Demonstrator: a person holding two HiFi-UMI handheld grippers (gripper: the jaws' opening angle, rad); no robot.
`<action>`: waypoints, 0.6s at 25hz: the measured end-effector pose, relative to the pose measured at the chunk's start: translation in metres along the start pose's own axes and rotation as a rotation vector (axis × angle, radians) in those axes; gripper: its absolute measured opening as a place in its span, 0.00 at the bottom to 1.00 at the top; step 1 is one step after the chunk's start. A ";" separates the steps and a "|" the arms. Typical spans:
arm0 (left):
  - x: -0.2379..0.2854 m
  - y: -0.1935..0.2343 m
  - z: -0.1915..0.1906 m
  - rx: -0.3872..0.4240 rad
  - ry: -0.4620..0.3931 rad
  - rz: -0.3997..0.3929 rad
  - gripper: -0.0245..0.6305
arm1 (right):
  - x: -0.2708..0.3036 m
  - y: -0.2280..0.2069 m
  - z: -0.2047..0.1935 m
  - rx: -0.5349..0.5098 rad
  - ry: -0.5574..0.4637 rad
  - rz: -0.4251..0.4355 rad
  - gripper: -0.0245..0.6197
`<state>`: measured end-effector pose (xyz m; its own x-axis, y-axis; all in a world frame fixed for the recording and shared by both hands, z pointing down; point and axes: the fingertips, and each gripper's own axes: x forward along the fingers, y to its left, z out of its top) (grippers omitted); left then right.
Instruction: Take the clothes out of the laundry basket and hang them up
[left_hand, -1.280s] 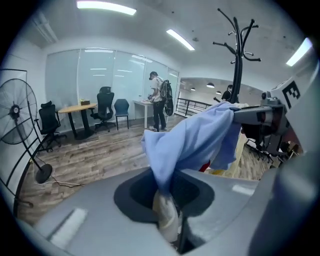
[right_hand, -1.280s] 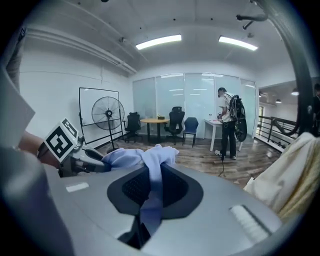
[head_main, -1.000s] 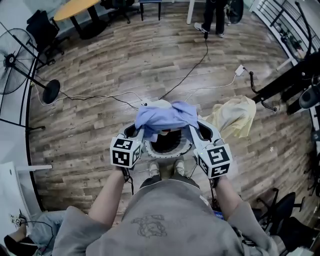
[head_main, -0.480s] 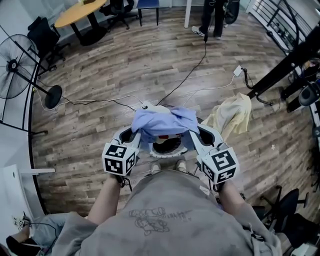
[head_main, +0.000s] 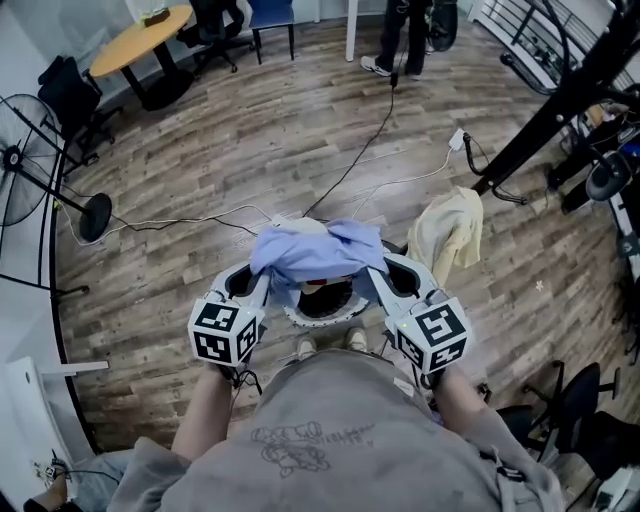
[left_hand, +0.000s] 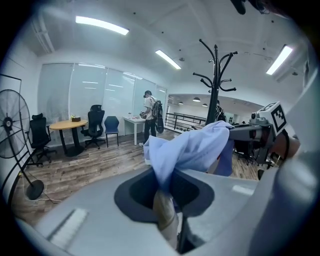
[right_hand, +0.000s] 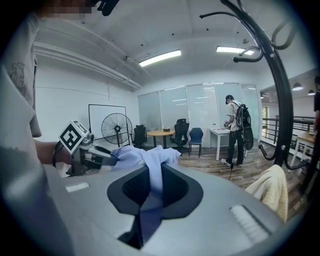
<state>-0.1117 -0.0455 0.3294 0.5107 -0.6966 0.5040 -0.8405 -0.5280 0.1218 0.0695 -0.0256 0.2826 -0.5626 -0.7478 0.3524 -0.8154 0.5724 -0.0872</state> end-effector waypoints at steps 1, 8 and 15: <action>0.000 -0.002 0.006 0.005 -0.004 -0.012 0.13 | -0.003 -0.002 0.005 0.008 -0.012 0.000 0.13; 0.012 -0.024 0.093 0.073 -0.128 -0.127 0.12 | -0.040 -0.033 0.077 0.010 -0.163 -0.036 0.13; 0.029 -0.062 0.210 0.200 -0.249 -0.306 0.12 | -0.091 -0.070 0.157 -0.100 -0.305 -0.142 0.13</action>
<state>-0.0071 -0.1351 0.1571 0.7793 -0.5763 0.2459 -0.6045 -0.7949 0.0529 0.1563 -0.0501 0.1104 -0.4721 -0.8796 0.0588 -0.8793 0.4746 0.0398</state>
